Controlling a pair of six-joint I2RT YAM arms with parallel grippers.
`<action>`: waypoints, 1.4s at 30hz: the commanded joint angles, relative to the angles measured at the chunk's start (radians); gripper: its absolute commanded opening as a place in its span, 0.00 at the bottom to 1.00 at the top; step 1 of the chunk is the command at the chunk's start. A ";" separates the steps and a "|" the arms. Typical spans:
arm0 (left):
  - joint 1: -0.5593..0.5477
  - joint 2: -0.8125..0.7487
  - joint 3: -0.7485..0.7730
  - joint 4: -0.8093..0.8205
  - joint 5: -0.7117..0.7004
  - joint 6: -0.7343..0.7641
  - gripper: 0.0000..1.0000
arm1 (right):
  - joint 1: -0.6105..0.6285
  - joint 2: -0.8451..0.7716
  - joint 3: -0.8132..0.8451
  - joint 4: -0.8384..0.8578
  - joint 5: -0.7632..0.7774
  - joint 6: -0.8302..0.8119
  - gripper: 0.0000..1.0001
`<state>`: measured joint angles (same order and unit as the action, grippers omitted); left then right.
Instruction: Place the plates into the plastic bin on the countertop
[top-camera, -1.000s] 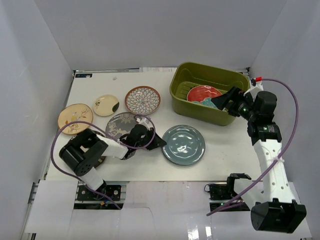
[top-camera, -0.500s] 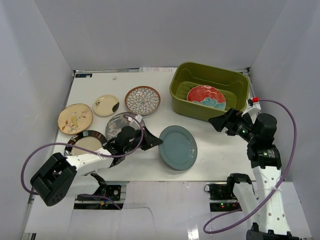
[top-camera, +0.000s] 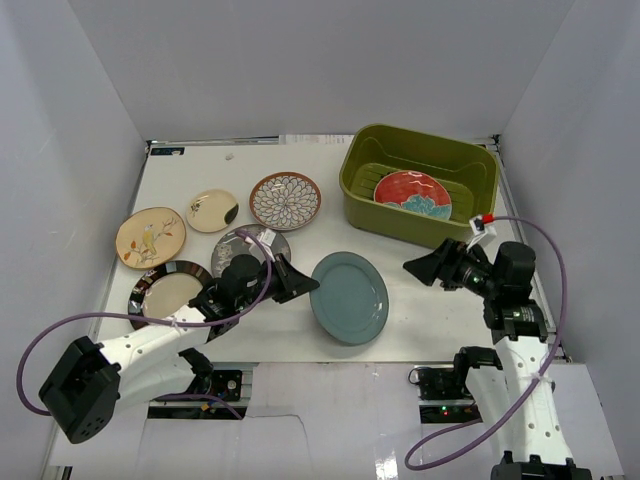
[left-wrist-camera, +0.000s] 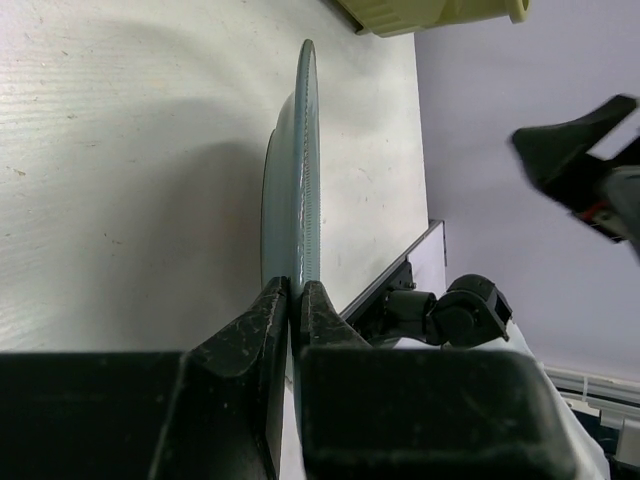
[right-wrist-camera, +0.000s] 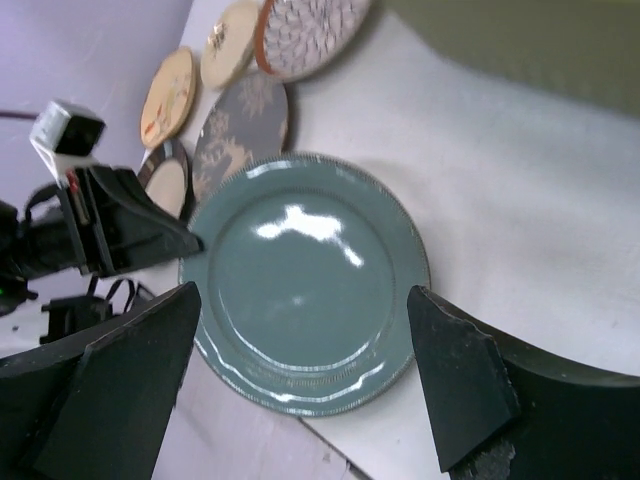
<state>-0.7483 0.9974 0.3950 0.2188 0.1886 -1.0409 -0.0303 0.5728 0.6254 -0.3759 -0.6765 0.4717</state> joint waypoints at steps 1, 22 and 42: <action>-0.002 -0.033 0.036 0.163 0.028 -0.065 0.00 | 0.001 -0.037 -0.149 0.061 -0.095 0.024 0.90; 0.003 -0.065 0.134 0.272 0.175 -0.153 0.00 | 0.110 -0.037 -0.509 0.592 -0.256 0.329 0.93; 0.003 -0.299 0.315 -0.582 -0.336 0.232 0.96 | 0.122 0.179 0.212 0.497 0.034 0.355 0.08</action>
<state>-0.7422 0.7391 0.6880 -0.1699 0.0040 -0.8707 0.1028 0.7143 0.6910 0.0174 -0.7029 0.8238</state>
